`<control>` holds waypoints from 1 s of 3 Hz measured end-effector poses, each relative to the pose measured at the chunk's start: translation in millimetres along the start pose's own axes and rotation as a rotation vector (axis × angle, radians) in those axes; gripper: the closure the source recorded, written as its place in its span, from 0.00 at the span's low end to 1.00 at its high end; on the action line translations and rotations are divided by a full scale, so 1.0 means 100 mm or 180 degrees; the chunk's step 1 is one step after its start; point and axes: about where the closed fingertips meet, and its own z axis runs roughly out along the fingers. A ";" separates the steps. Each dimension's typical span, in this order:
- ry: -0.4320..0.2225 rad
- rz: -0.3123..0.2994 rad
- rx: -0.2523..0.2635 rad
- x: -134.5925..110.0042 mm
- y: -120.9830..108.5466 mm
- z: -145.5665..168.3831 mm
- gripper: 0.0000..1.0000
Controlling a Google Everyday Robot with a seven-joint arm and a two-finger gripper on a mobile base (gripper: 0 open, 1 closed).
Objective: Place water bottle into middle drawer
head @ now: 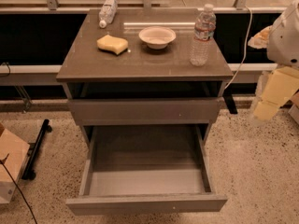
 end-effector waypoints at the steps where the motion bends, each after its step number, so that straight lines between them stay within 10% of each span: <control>1: -0.0231 -0.0004 -0.0008 -0.15 -0.09 0.10 0.00; 3: -0.0319 0.0212 -0.0018 -0.17 -0.14 0.20 0.00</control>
Offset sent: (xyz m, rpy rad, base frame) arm 0.0155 0.0142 -0.0027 0.0708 -0.0193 0.0220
